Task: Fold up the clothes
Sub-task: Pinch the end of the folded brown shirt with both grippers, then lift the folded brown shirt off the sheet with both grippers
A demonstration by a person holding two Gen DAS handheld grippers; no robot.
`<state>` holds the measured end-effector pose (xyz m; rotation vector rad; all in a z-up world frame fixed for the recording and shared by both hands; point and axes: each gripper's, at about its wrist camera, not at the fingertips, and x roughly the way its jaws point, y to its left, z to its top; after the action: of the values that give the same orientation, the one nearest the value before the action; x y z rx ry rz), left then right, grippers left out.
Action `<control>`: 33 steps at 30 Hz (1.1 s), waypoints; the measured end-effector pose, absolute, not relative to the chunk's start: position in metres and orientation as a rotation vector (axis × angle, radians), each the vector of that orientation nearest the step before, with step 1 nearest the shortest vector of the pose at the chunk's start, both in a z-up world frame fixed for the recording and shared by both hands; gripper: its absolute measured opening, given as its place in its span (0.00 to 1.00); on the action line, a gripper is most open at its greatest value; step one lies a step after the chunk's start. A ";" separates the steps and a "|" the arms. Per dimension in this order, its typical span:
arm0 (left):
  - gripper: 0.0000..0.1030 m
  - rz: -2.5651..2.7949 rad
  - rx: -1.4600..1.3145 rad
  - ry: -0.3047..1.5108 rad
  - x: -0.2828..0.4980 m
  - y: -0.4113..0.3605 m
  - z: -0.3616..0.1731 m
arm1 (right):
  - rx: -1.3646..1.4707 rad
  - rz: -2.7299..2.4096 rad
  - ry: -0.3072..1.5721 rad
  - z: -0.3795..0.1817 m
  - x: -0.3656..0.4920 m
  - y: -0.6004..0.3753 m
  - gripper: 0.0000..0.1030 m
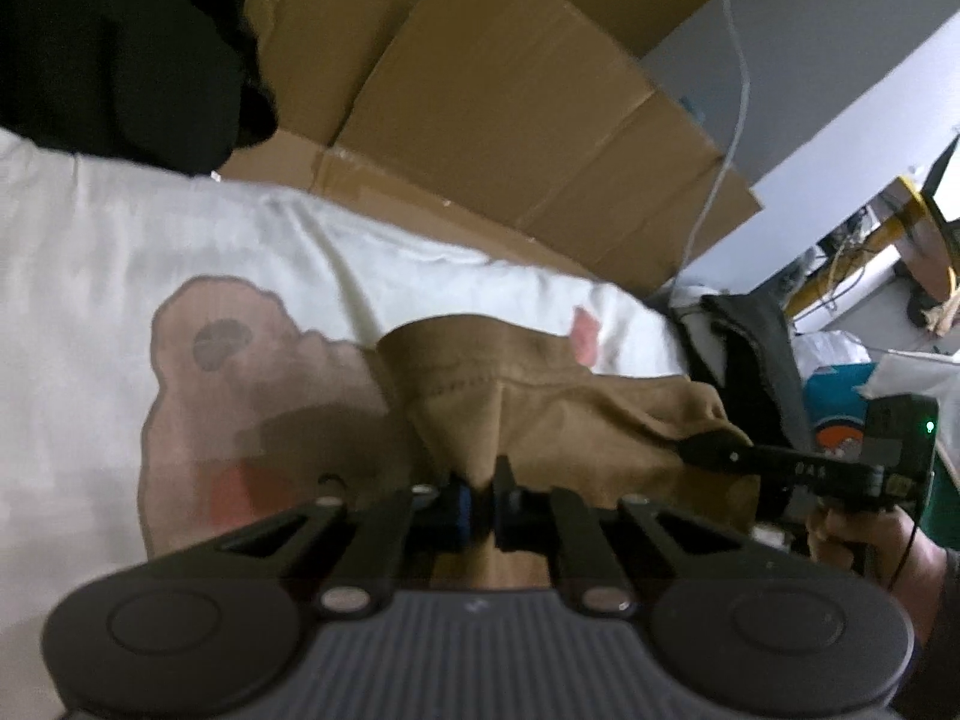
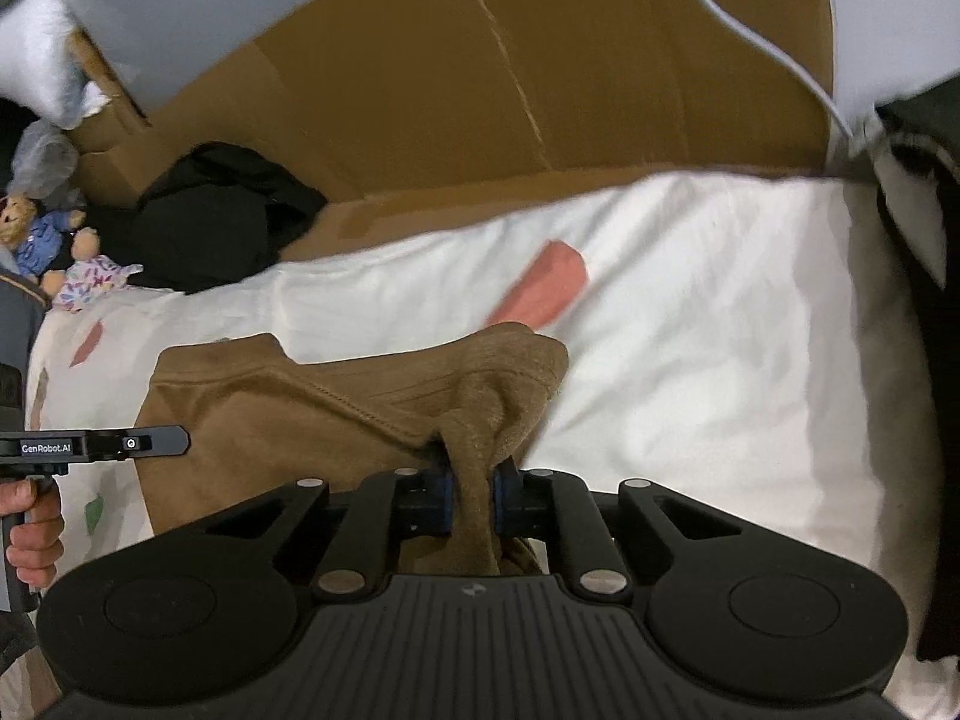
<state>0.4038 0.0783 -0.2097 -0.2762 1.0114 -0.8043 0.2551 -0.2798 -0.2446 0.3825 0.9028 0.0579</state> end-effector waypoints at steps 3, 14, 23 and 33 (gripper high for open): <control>0.06 -0.820 -0.283 0.976 0.390 0.081 -0.192 | 0.372 0.062 0.870 -0.226 0.242 -0.275 0.12; 0.06 -0.884 -0.250 0.856 0.314 0.090 -0.115 | 0.347 0.090 0.728 -0.156 0.164 -0.265 0.11; 0.06 -0.864 -0.196 0.804 0.256 0.094 -0.075 | 0.344 0.113 0.646 -0.121 0.104 -0.255 0.11; 0.06 -0.864 -0.170 0.766 0.208 0.099 -0.045 | 0.324 0.133 0.569 -0.097 0.051 -0.245 0.11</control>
<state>0.2081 0.0992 -0.0453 -0.1704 0.7657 -0.8635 0.0509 -0.2446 -0.0966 0.3236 0.5686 0.1329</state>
